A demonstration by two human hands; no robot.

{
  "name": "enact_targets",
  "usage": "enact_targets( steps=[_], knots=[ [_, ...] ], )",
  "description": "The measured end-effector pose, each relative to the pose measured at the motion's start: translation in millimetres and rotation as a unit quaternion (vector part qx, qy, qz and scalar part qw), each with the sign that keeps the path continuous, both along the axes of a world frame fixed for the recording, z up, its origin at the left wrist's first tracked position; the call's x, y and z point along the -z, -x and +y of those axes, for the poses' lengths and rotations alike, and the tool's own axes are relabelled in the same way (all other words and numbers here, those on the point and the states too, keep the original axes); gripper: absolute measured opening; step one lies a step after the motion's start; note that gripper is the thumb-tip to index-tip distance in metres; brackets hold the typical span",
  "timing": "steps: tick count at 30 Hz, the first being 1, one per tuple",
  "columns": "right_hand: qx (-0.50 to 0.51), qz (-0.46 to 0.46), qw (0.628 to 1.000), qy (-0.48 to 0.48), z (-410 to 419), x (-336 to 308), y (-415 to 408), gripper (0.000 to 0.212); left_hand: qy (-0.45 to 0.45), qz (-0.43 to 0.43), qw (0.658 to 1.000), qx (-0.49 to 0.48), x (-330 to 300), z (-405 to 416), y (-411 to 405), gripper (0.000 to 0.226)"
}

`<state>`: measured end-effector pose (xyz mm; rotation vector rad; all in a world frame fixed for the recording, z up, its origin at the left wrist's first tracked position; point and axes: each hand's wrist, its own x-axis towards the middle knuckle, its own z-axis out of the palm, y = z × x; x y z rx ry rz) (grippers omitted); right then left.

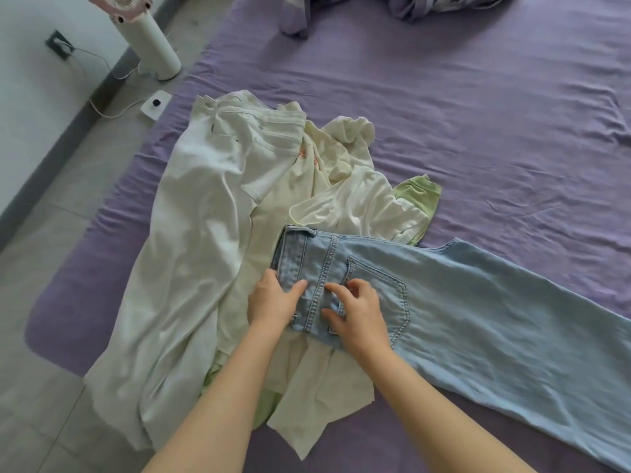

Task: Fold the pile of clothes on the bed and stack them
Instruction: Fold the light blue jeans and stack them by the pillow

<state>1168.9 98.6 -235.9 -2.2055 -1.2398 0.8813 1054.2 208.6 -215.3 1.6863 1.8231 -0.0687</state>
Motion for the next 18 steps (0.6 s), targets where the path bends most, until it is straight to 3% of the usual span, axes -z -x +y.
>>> enact_targets(
  steps=[3,6,8,11,14,17,18],
  knots=[
    [0.001,-0.003,1.0,-0.009,0.2,-0.3,0.7,0.044,0.041,-0.039,0.998,-0.021,-2.5,2.7,2.3,0.044],
    [0.006,-0.004,1.0,-0.01,1.0,-2.9,-1.0,0.046,0.068,-0.164,0.984,-0.029,-9.5,5.2,0.2,0.032],
    [0.022,-0.004,1.0,-0.016,1.2,-8.0,-2.2,0.049,0.062,-0.268,0.961,-0.024,-23.0,9.0,-5.0,0.015],
    [0.059,-0.035,0.996,-0.053,4.1,-16.7,-2.9,0.053,0.023,-0.317,0.948,0.001,-34.5,27.2,-5.3,0.005],
    [0.03,-0.069,0.997,-0.013,9.4,-15.1,-4.9,0.058,0.03,-0.273,0.962,-0.003,-28.5,36.0,0.7,0.003],
    [-0.059,-0.055,0.989,0.122,12.5,-1.4,-8.4,0.064,0.01,-0.083,0.996,0.044,-2.8,31.2,10.9,0.025],
    [-0.074,-0.042,0.986,0.141,12.3,2.2,-10.2,0.066,0.016,-0.073,0.996,0.048,4.0,29.0,12.5,0.03]
  ],
)
